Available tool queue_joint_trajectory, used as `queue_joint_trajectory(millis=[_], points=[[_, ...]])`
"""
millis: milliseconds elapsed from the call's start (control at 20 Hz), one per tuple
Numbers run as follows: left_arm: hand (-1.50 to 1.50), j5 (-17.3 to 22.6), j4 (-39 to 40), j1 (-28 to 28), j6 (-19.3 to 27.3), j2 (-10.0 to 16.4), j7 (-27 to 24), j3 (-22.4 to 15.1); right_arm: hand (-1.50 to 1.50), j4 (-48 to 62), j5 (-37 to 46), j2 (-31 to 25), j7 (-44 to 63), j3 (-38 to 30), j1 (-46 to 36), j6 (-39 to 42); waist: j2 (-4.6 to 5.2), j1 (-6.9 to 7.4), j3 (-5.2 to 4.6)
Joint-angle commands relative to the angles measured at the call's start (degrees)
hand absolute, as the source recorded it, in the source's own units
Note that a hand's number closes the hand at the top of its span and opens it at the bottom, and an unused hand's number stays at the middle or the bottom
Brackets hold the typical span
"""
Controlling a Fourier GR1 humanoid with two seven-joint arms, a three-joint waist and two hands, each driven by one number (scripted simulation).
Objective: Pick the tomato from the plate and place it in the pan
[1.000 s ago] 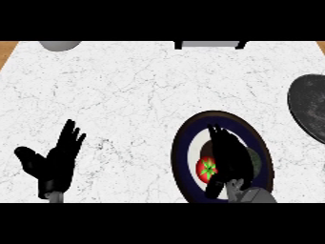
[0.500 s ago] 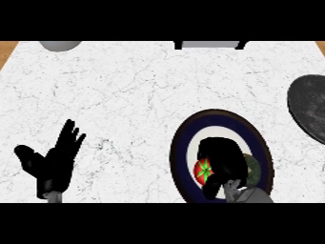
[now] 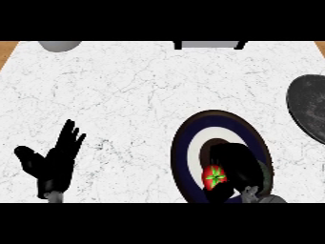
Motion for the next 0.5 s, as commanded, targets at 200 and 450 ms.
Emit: queue_joint_trajectory(millis=[200,450], points=[[0.00,-2.30,-2.74,3.56,2.12,-2.57,1.83,-2.44,1.50,-8.47,3.85,-7.17,-5.56,-1.18,3.76,-3.67,0.37,0.00,-0.14],[0.00,-0.81,-0.79,3.50,-0.88,-0.60,0.77,-0.50,1.50,-20.42,10.49,-8.39,-2.52,-1.64,5.00,-10.93,0.11,-0.74,-0.17]])
